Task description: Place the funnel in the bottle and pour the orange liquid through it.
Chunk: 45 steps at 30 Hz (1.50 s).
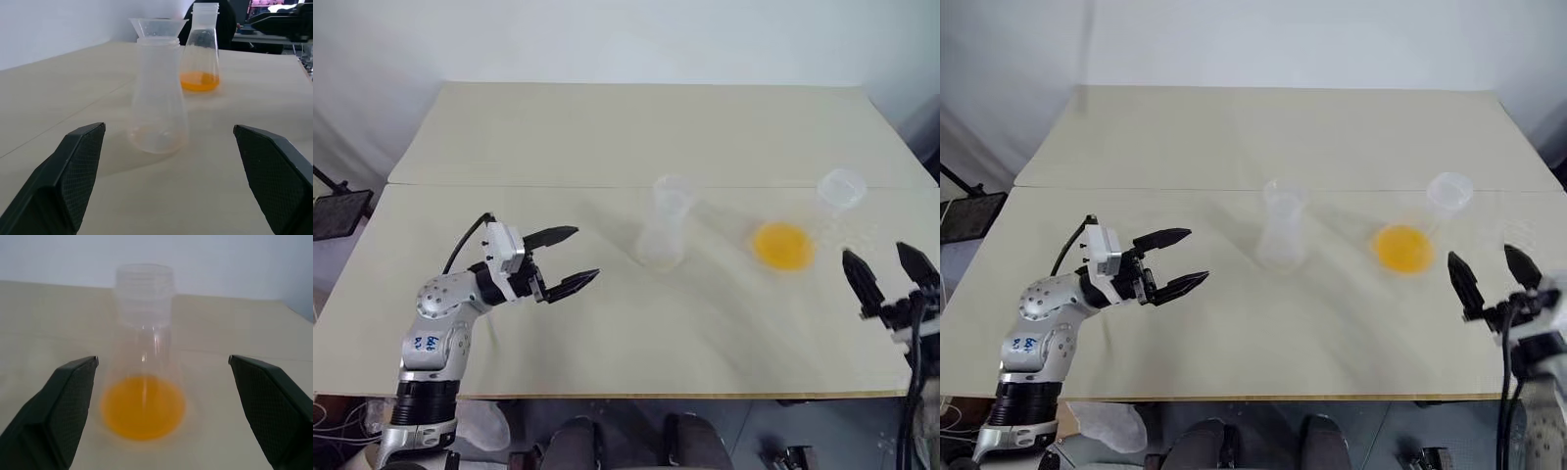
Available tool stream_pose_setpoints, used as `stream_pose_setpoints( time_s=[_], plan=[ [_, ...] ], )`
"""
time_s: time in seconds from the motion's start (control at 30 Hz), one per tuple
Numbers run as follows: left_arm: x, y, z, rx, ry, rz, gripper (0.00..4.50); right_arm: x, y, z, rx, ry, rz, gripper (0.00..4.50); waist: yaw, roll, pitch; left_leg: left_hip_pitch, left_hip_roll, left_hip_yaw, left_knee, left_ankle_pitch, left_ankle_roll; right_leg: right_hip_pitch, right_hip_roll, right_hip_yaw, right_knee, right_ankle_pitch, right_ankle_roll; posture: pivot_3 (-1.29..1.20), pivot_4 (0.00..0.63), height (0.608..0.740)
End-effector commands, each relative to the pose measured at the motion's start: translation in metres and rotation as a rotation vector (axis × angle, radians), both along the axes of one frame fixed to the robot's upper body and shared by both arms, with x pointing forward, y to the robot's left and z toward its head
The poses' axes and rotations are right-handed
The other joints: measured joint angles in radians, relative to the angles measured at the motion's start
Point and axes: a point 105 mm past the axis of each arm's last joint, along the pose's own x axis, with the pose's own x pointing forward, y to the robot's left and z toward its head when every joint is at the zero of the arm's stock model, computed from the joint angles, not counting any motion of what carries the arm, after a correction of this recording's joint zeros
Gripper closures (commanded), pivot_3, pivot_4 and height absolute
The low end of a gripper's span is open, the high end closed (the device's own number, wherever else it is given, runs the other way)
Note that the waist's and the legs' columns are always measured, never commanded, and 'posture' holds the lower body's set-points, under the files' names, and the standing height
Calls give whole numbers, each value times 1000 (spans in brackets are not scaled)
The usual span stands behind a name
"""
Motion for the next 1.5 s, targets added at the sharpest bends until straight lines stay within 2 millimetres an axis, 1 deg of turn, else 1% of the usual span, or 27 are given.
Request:
stream_pose_setpoints(
  time_s=[0.03,0.07,0.33,0.53,0.63,0.83,1.1,1.2,1.33,1.5],
  plan=[
    [-7,-8,12,-25,-42,-23,43,16,2,8,-6,45,-12,0,3,0,0,0,0,0,0,0,0,0,0,0,0,0,0,0,150,740],
    [-8,-9,12,-27,-42,-24,43,19,5,9,-10,53,4,0,7,0,0,0,0,-1,0,0,0,0,0,-1,0,0,0,0,150,740],
    [-11,-11,13,-38,-43,-19,43,43,13,18,30,50,23,0,21,0,0,-1,-1,-1,0,0,0,0,0,-1,-1,0,0,0,150,740],
    [-14,-11,15,-35,-49,-11,43,57,12,22,51,18,2,0,19,0,0,-1,-1,0,0,0,0,0,0,-1,-1,0,0,0,150,740],
    [-14,-10,16,-34,-57,-3,43,63,15,24,64,1,16,0,18,0,0,-1,-1,0,0,0,0,0,0,-1,-1,0,0,0,150,740],
    [-15,-11,18,-32,-65,5,43,70,17,27,82,-37,27,0,18,0,0,-1,-1,0,0,0,0,0,0,-1,-1,0,0,0,150,740],
    [-14,-12,18,-30,-68,12,43,73,22,27,78,-58,32,0,18,0,0,-1,-1,0,0,0,0,0,0,-2,-1,0,0,0,150,740],
    [-13,-13,18,-32,-71,12,0,73,21,28,85,-73,30,584,18,0,0,-2,-1,0,0,0,0,0,0,-1,-1,0,0,0,150,740],
    [-12,-13,18,-33,-74,12,0,74,23,30,83,-86,36,2001,15,0,0,-1,0,0,0,0,0,-1,0,-2,-1,0,0,0,150,740],
    [-10,-13,18,-34,-77,11,0,73,30,34,74,-112,60,2034,10,0,0,-1,0,0,-1,0,0,-1,0,-2,-1,0,0,0,150,740]
  ],
)
